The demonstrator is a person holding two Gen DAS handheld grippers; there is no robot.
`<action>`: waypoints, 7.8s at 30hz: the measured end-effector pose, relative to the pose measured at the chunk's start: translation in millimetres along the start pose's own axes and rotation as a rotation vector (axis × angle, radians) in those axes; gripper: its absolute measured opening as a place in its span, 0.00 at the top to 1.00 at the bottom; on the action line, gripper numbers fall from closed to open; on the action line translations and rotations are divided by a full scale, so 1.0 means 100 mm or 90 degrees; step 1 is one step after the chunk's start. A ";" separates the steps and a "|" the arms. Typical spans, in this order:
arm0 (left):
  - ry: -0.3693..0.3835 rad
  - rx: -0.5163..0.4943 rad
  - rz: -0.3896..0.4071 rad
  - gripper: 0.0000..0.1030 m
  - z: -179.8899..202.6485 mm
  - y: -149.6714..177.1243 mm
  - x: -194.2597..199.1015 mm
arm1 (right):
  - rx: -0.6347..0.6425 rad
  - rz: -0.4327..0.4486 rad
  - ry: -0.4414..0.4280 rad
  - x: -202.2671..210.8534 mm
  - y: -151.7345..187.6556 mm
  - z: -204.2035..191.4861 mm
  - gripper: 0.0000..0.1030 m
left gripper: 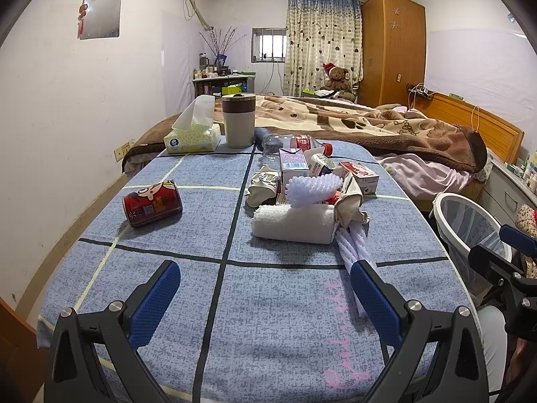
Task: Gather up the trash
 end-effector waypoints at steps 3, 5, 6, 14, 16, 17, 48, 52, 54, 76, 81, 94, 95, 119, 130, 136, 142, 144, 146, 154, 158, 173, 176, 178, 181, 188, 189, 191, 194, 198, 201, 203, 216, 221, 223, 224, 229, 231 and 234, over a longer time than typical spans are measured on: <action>0.000 0.000 0.000 0.00 0.00 0.00 0.00 | 0.000 0.001 0.000 0.00 0.00 0.00 0.03; 0.000 0.000 0.000 0.00 0.00 0.00 0.00 | 0.000 0.000 0.001 0.00 0.00 0.00 0.03; 0.001 0.000 0.000 0.00 0.00 0.00 0.00 | 0.000 0.000 0.000 0.00 0.00 0.00 0.03; 0.000 0.000 0.000 0.00 0.00 0.00 0.00 | 0.000 -0.002 -0.001 -0.01 0.00 0.00 0.03; 0.000 0.000 0.001 0.00 0.00 0.00 0.00 | 0.000 -0.002 0.000 -0.01 0.00 0.00 0.03; 0.001 0.000 0.000 0.00 0.00 0.00 0.00 | -0.001 -0.002 0.000 -0.01 0.00 0.00 0.03; -0.005 -0.013 -0.003 0.00 0.03 -0.07 -0.23 | -0.005 -0.015 -0.010 -0.17 0.01 0.05 0.03; 0.001 -0.033 0.003 0.00 0.11 -0.15 -0.37 | -0.009 -0.017 -0.015 -0.23 -0.02 0.11 0.04; 0.005 -0.043 0.009 0.03 0.15 -0.20 -0.47 | -0.012 -0.022 -0.017 -0.27 -0.03 0.15 0.10; 0.137 -0.091 -0.059 0.85 0.76 -0.46 -1.32 | -0.028 -0.054 -0.049 -0.71 -0.24 0.21 0.35; 0.143 -0.064 -0.047 0.87 0.59 -0.49 -1.21 | -0.006 -0.068 -0.073 -0.88 -0.29 0.05 0.46; 0.131 -0.015 -0.039 0.88 0.15 -0.51 -1.10 | 0.006 -0.129 -0.121 -1.34 -0.30 -0.30 0.58; 0.131 -0.014 -0.039 0.88 0.13 -0.50 -1.10 | 0.007 -0.137 -0.120 -1.38 -0.28 -0.31 0.61; 0.149 -0.029 -0.006 0.88 0.34 -0.65 -0.69 | 0.002 -0.041 -0.115 -0.79 -0.60 -0.20 0.89; 0.165 -0.046 -0.001 0.88 0.56 -0.70 -0.54 | -0.034 -0.007 -0.115 -0.62 -0.59 0.06 0.89; 0.211 -0.089 -0.005 0.88 1.07 -0.68 -0.46 | -0.072 0.003 -0.070 -0.43 -0.48 0.46 0.89; 0.275 -0.143 -0.024 0.88 1.76 -0.57 -0.38 | -0.132 0.006 -0.006 -0.23 -0.29 0.99 0.89; 0.295 -0.158 -0.032 0.88 1.96 -0.52 -0.35 | -0.158 0.005 0.014 -0.16 -0.20 1.18 0.89; 0.317 -0.176 -0.039 0.88 2.20 -0.47 -0.32 | -0.183 0.001 0.032 -0.12 -0.11 1.34 0.89; 0.378 -0.242 -0.078 0.88 3.00 -0.23 -0.29 | -0.247 -0.020 0.075 -0.03 0.17 1.73 0.87; 0.397 -0.269 -0.094 0.88 3.26 -0.14 -0.32 | -0.263 -0.025 0.086 0.04 0.28 1.85 0.87; 0.415 -0.238 -0.110 0.53 3.47 -0.16 -0.45 | -0.287 0.005 0.107 0.20 0.30 2.05 0.47; 0.408 -0.220 -0.107 0.53 3.35 -0.22 -0.44 | -0.266 0.001 0.105 0.19 0.26 1.96 0.47; 0.403 -0.207 -0.106 0.53 3.25 -0.25 -0.43 | -0.251 -0.007 0.090 0.17 0.23 1.87 0.47; 0.390 -0.191 -0.106 0.53 3.09 -0.26 -0.41 | -0.227 -0.018 0.078 0.14 0.18 1.73 0.47; 0.359 -0.161 -0.079 0.53 2.61 -0.30 -0.33 | -0.184 -0.019 0.051 0.10 0.08 1.43 0.47; 0.355 -0.156 -0.075 0.53 2.54 -0.31 -0.32 | -0.176 -0.019 0.044 0.09 0.06 1.38 0.47; 0.336 -0.146 -0.058 0.53 2.36 -0.33 -0.30 | -0.161 -0.019 0.035 0.08 0.03 1.27 0.47; 0.313 -0.127 -0.041 0.53 2.09 -0.35 -0.29 | -0.144 -0.022 0.020 0.04 0.00 1.13 0.47; 0.280 -0.097 -0.018 0.37 1.73 -0.35 -0.29 | -0.119 -0.023 -0.003 -0.01 -0.02 0.90 0.47; 0.253 -0.088 -0.027 0.37 1.50 -0.29 -0.32 | -0.103 -0.025 -0.020 -0.05 -0.03 0.74 0.47; 0.234 -0.075 -0.035 0.37 1.32 -0.24 -0.35 | -0.097 -0.029 -0.035 -0.08 -0.03 0.63 0.47; 0.130 -0.022 -0.059 0.37 0.47 0.00 -0.51 | -0.046 -0.076 -0.069 -0.32 0.05 0.09 0.47; 0.117 0.007 -0.071 0.37 0.23 0.03 -0.55 | -0.034 -0.090 -0.086 -0.41 0.06 -0.07 0.47; 0.118 0.014 -0.071 0.37 0.16 0.04 -0.56 | -0.032 -0.094 -0.090 -0.44 0.07 -0.12 0.47; 0.116 0.017 -0.068 0.37 0.11 0.04 -0.56 | -0.032 -0.096 -0.092 -0.47 0.07 -0.14 0.47; 0.103 0.015 -0.062 0.47 0.01 0.02 -0.61 | -0.032 -0.106 -0.096 -0.53 0.09 -0.19 0.48; 0.102 0.019 -0.065 0.47 -0.03 0.02 -0.63 | -0.033 -0.111 -0.097 -0.56 0.10 -0.21 0.49; 0.102 0.021 -0.061 0.47 -0.06 0.02 -0.64 | -0.035 -0.119 -0.100 -0.62 0.11 -0.24 0.50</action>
Point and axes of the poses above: each gripper's, at about its wrist camera, not at the fingertips, and x roughly against the way its jaws point, z to its right, y to its underside, the point moved 9 cm from there along -x, roughly the way its jaws point, and after that the axes turned 12 degrees about -y, right-handed, at the moved point
